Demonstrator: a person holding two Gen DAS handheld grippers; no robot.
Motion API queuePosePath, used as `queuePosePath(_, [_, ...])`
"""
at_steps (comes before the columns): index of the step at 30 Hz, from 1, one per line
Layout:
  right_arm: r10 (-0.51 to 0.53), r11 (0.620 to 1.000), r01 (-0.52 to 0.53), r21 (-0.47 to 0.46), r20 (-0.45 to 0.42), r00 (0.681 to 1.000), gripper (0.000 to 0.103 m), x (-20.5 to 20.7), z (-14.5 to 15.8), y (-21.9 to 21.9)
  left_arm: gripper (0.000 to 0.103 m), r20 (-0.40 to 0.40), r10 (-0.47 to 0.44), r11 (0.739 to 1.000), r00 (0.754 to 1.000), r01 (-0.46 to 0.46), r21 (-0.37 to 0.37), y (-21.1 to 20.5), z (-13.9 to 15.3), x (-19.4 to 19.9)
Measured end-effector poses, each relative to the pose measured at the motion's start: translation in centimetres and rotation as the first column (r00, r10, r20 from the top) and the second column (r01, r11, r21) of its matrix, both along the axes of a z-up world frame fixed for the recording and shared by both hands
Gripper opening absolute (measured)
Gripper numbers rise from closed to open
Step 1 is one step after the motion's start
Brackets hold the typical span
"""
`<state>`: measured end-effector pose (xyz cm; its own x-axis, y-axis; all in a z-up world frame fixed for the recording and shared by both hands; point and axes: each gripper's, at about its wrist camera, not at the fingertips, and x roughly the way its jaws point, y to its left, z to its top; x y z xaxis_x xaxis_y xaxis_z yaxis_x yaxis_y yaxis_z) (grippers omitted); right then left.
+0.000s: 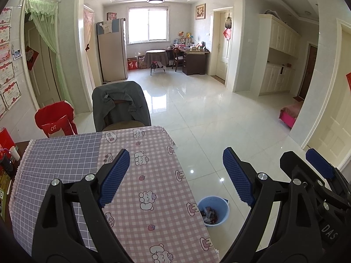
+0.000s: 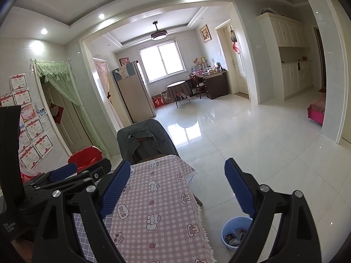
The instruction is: Collect trash
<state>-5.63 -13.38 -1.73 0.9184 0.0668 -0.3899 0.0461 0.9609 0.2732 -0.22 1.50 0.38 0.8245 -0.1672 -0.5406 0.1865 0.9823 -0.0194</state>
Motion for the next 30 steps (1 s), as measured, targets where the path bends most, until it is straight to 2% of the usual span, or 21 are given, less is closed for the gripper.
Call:
queuePosePath(11, [-0.005, 1.000, 0.005, -0.003, -0.013, 1.000, 0.086, -0.2, -0.7, 0.3, 0.086, -0.018, 0.000, 1.000, 1.000, 0.000, -0.001, 0.3, -0.3, 0.5])
queuePosePath(30, [0.021, 1.000, -0.021, 0.002, -0.085, 0.996, 0.086, 1.8, -1.9, 0.9, 0.086, -0.088, 0.026, 1.000, 0.996, -0.026, -0.005, 1.7, -2.1, 2.0])
